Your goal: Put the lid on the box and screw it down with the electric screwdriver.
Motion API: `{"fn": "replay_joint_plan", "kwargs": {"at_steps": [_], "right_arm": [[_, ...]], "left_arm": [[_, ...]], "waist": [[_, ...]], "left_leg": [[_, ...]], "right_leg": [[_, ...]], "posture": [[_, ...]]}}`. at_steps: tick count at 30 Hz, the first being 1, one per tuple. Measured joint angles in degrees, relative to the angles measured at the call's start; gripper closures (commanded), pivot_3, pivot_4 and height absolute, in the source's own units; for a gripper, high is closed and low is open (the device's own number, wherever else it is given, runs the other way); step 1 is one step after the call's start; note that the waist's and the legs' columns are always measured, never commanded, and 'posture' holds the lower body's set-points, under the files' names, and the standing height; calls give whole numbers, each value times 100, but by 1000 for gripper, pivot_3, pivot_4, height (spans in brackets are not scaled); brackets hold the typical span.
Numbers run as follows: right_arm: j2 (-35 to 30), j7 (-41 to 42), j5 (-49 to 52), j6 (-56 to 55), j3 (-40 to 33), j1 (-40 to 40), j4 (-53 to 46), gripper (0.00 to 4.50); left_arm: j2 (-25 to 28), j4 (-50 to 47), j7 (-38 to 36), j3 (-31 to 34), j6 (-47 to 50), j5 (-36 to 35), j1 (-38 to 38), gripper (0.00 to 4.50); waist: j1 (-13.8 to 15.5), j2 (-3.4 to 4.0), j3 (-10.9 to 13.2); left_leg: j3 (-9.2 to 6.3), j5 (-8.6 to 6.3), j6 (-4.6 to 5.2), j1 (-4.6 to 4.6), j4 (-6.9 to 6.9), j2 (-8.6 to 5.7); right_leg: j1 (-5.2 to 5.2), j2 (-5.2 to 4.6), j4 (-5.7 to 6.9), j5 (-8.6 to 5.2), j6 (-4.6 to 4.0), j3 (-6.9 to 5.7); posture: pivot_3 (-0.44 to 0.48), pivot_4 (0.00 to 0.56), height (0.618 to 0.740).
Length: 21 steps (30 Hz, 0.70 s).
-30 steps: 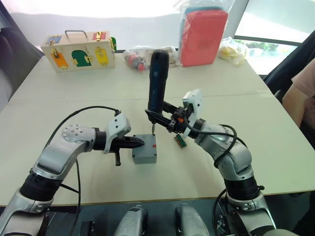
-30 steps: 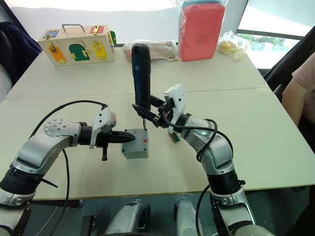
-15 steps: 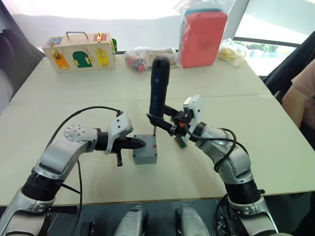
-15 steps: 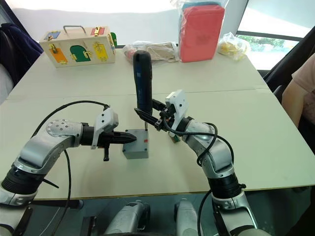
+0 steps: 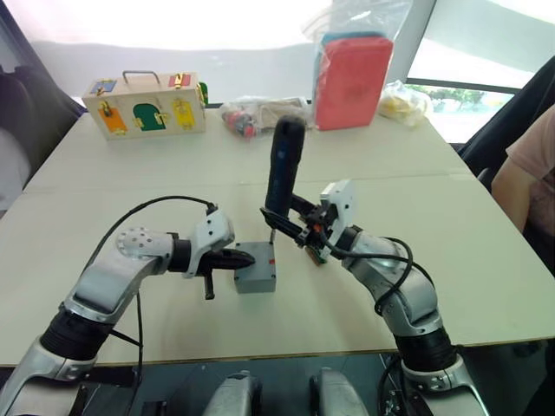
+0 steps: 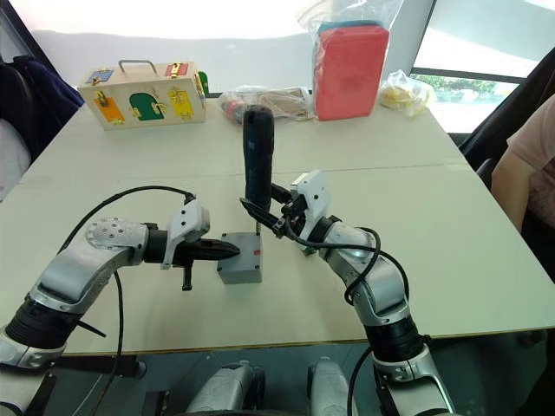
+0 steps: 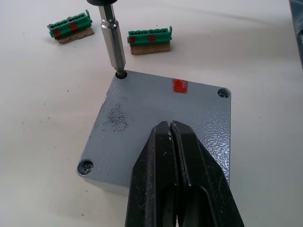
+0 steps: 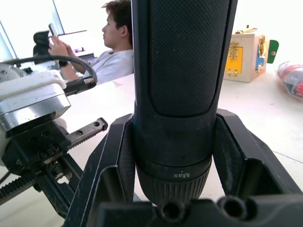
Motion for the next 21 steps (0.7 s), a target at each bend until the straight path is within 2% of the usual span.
{"fn": "replay_joint_plan", "kwargs": {"at_steps": [21], "right_arm": [[-29, -140, -128, 57, 152, -25, 23, 2729]], "left_arm": [[-64, 12, 24, -23, -112, 87, 94, 4500]], "waist": [[6, 0, -72]], "left_leg": [[-8, -7, 8, 12, -10, 4]], "right_leg": [[17, 0, -29, -1, 0, 0]], "posture": [[0, 150, 740]]}}
